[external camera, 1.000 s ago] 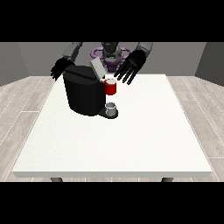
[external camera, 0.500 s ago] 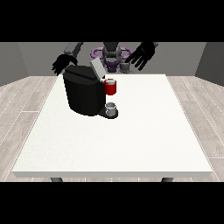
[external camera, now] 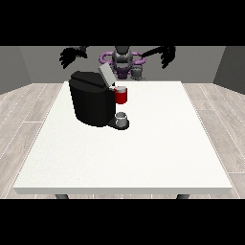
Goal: Insert the coffee pod into the coffee machine and close the lid
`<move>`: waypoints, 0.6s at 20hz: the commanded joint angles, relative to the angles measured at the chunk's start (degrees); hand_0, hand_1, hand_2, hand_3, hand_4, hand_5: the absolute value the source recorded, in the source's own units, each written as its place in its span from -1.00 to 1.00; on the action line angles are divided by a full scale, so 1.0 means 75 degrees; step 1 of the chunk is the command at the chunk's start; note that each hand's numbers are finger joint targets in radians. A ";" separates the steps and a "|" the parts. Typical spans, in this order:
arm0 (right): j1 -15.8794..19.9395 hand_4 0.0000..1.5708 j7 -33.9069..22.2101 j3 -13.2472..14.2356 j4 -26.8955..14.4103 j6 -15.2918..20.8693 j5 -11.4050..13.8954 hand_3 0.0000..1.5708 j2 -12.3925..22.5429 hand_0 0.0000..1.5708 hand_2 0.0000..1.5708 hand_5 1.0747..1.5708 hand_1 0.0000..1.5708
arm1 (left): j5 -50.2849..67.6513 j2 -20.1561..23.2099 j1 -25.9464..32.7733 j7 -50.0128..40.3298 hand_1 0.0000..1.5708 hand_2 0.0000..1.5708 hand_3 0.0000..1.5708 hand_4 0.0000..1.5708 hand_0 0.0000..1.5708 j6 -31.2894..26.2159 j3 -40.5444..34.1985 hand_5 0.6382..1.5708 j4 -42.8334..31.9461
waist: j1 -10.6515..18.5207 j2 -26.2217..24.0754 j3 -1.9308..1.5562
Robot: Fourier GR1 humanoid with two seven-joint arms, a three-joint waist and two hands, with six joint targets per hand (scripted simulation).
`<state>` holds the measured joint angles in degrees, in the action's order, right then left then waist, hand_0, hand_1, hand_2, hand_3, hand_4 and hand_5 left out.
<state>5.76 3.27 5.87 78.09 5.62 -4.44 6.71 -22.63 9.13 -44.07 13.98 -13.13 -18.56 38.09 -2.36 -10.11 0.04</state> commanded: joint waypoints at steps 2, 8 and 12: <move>0.0169 -0.67 -0.0463 -0.0214 0.0575 -0.0462 -0.0092 -1.00 0.0280 -1.00 -1.00 1.00 -1.00 | 0.0725 -0.0266 0.0639 -0.0088 -1.00 -1.00 -1.00 -0.71 -1.00 -0.0175 -0.0467 1.00 0.0073 | 0.0238 -0.0471 -0.0001; 0.0641 -1.00 -0.0600 -0.0172 0.1029 -0.0782 -0.0332 -1.00 0.0437 -1.00 -1.00 1.00 -1.00 | 0.1203 -0.0211 0.1249 -0.0101 -1.00 -1.00 -1.00 -1.00 -1.00 -0.0621 -0.0530 1.00 0.0489 | 0.0614 -0.0373 -0.0005; 0.0620 -1.00 -0.0600 -0.0635 0.0810 -0.0708 0.0175 -1.00 0.0298 -1.00 -1.00 1.00 -1.00 | 0.1510 -0.0817 0.1705 0.0084 -1.00 -1.00 -1.00 -0.93 -1.00 -0.0549 -0.0435 1.00 0.0969 | 0.1110 -0.0395 -0.0006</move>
<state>10.19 -1.67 3.46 83.78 0.58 -4.79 9.96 -13.90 4.31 -33.65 13.98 -16.76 -21.25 42.82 4.27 -13.80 0.02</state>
